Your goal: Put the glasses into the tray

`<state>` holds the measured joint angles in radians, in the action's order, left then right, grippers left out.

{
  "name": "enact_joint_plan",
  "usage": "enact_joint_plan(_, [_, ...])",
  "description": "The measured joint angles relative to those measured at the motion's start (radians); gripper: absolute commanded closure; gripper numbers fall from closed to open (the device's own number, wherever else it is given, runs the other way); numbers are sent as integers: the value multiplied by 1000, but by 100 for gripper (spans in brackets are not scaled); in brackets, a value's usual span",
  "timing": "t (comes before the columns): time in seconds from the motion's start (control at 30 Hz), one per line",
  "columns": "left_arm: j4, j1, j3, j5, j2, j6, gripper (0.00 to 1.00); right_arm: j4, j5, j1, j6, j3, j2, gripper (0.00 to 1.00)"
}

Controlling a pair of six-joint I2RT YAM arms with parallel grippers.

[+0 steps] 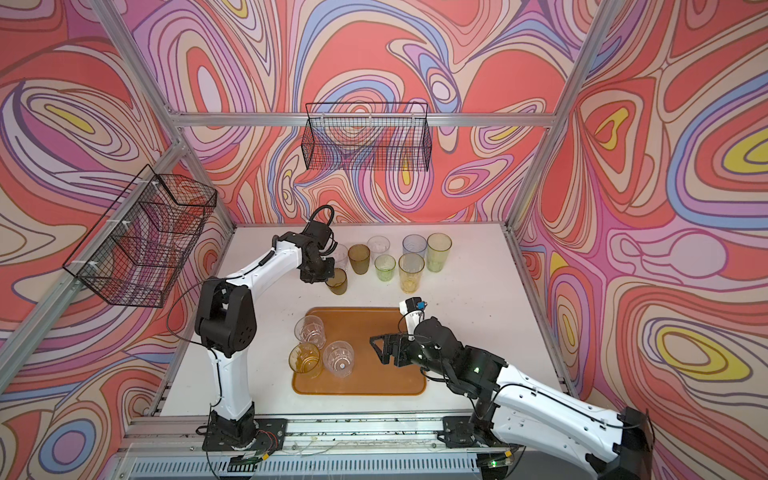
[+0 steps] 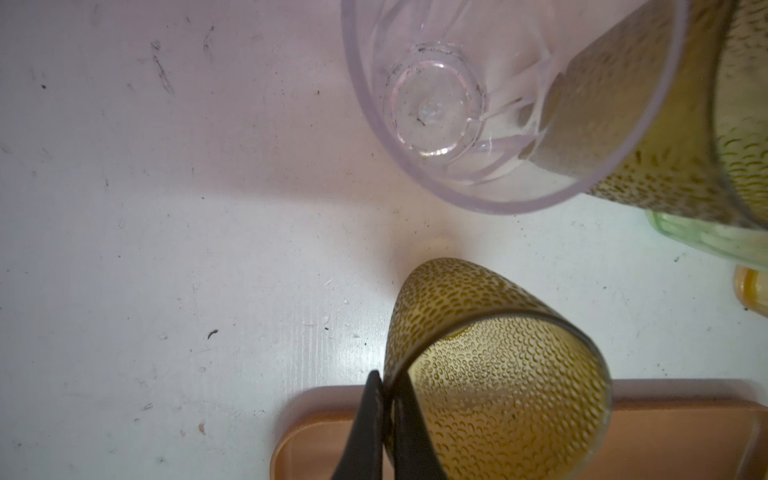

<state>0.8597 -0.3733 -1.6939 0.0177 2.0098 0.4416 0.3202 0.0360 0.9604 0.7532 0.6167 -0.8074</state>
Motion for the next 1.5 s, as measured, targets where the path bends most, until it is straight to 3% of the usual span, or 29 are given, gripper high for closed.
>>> enact_joint_plan(0.9, [121, -117, 225, 8, -390, -29, 100, -21, 1, 0, 15, -21, 47, 2])
enact_joint_plan(1.5, [116, -193, 288, 8, -484, 1, 100, -30, 9, 0, 26, -32, 39, 2])
